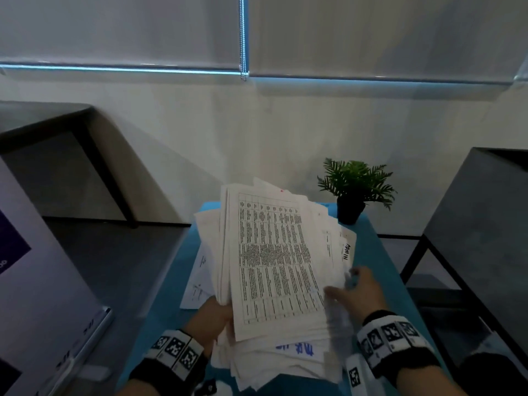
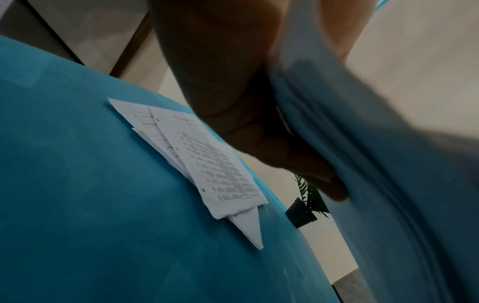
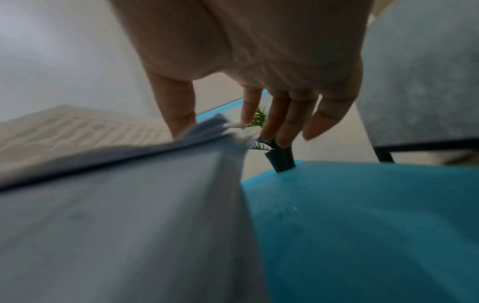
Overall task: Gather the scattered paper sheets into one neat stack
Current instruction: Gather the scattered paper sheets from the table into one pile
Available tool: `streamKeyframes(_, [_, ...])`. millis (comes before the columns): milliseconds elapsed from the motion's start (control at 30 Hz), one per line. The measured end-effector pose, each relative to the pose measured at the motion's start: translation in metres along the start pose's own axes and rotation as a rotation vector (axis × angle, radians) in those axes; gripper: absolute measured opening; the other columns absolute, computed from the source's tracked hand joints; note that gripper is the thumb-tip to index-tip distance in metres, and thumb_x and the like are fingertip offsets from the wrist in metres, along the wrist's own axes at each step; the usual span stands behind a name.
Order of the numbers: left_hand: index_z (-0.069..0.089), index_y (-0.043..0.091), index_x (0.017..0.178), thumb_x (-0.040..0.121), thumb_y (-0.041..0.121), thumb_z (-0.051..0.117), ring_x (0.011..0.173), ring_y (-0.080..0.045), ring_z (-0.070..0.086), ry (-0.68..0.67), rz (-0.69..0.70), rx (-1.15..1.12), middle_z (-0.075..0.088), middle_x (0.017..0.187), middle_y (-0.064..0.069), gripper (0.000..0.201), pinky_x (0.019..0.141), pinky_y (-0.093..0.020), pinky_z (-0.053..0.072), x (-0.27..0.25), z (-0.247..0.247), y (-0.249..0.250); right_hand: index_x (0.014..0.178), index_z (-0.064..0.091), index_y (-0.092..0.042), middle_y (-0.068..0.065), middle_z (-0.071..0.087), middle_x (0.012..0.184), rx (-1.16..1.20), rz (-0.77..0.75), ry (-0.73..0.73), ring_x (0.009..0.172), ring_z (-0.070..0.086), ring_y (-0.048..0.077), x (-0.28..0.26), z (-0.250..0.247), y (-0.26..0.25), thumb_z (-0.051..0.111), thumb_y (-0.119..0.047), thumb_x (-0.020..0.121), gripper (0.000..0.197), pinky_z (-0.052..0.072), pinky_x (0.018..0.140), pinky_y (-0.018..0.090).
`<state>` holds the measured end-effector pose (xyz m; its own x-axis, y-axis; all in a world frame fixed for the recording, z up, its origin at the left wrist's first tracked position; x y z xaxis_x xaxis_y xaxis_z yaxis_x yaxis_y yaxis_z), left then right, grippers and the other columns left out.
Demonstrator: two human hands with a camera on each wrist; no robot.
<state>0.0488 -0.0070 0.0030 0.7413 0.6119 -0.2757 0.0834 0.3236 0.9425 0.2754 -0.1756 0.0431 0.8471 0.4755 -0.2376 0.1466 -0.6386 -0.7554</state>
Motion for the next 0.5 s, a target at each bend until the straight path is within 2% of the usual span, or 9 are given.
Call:
streamKeyframes(33, [0.067,0.014,0.109,0.065,0.014,0.070,0.101,-0.020,0.068,-0.026,0.011,0.015,0.072,0.109,-0.008,0.045,0.077,-0.027,0.057,0.001,0.001,0.003,0.134,0.038,-0.010,0.015,0.049,0.132,0.140,0.038,-0.034,0.115,0.051,0.032,0.001,-0.004,0.006,0.079,-0.023,0.071,0.076,0.044,0.093,0.041])
streamKeyframes(67, [0.067,0.016,0.110,0.064,0.016,0.073,0.104,-0.019,0.067,-0.054,0.016,0.034,0.072,0.110,-0.006,0.046,0.079,-0.027,0.056,0.004,0.001,0.004,0.138,0.035,-0.006,0.017,0.049,0.134,0.312,0.087,-0.103,0.115,0.052,0.032,0.001,-0.004,0.014,0.078,-0.017,0.073,0.079,0.043,0.094,0.042])
streamKeyframes(167, [0.065,0.018,0.117,0.049,0.040,0.087,0.112,-0.018,0.063,-0.078,0.051,0.126,0.070,0.116,-0.002,0.075,0.095,-0.036,0.051,0.018,0.002,0.008,0.125,0.056,-0.002,0.022,0.065,0.117,0.686,0.280,-0.465,0.103,0.064,0.036,-0.008,0.006,0.029,0.079,-0.019,0.071,0.060,0.045,0.096,0.050])
streamKeyframes(200, [0.064,0.017,0.120,0.047,0.046,0.087,0.114,-0.019,0.062,-0.071,0.075,0.148,0.069,0.119,-0.002,0.081,0.100,-0.042,0.048,0.025,0.002,0.009,0.118,0.062,-0.003,0.023,0.066,0.114,0.748,0.309,-0.535,0.103,0.064,0.040,-0.012,0.008,0.030,0.079,-0.019,0.071,0.053,0.045,0.098,0.054])
streamKeyframes(233, [0.064,0.016,0.121,0.051,0.044,0.086,0.116,-0.022,0.061,-0.058,0.086,0.168,0.068,0.119,-0.004,0.078,0.101,-0.046,0.046,0.031,0.004,0.010,0.115,0.064,-0.002,0.024,0.067,0.113,0.800,0.297,-0.559,0.103,0.064,0.042,-0.014,0.009,0.031,0.074,-0.015,0.073,0.045,0.045,0.097,0.055])
streamKeyframes(333, [0.065,0.014,0.118,0.076,0.027,0.074,0.114,-0.025,0.061,-0.083,0.042,0.183,0.068,0.119,-0.010,0.045,0.098,-0.045,0.049,0.052,0.019,0.015,0.114,0.062,0.000,0.026,0.066,0.111,0.932,0.238,-0.440,0.104,0.063,0.042,-0.006,0.007,0.035,0.062,-0.003,0.073,0.041,0.046,0.094,0.054])
streamKeyframes(367, [0.064,0.015,0.119,0.084,0.028,0.069,0.112,-0.025,0.062,-0.085,0.006,0.178,0.068,0.119,-0.010,0.038,0.097,-0.043,0.050,0.057,0.025,0.018,0.115,0.061,0.000,0.026,0.067,0.111,0.955,0.220,-0.373,0.103,0.063,0.041,-0.002,0.006,0.037,0.062,-0.002,0.072,0.043,0.046,0.094,0.054])
streamKeyframes(467, [0.062,0.028,0.122,0.084,0.062,0.054,0.110,-0.025,0.063,0.028,-0.093,0.098,0.067,0.120,-0.006,0.051,0.099,-0.047,0.048,0.079,0.023,0.014,0.112,0.063,-0.002,0.022,0.071,0.102,0.985,0.221,-0.215,0.097,0.064,0.036,0.005,0.003,0.047,0.060,0.000,0.079,0.034,0.050,0.086,0.049])
streamKeyframes(500, [0.064,0.032,0.118,0.085,0.067,0.047,0.111,-0.025,0.062,0.065,-0.105,0.163,0.067,0.120,-0.004,0.051,0.101,-0.048,0.045,0.086,0.018,0.009,0.109,0.064,-0.003,0.020,0.072,0.098,0.989,0.232,-0.193,0.094,0.064,0.034,0.007,0.002,0.050,0.059,-0.001,0.082,0.027,0.050,0.081,0.045])
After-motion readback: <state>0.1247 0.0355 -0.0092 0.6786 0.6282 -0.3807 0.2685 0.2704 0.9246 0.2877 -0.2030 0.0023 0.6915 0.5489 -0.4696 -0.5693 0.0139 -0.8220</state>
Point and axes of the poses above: each hand's wrist, its own x-axis towards the middle knuckle, its own z-axis out of the palm, y = z × x, the point moved 4 cm from there along x, towards the middle knuckle
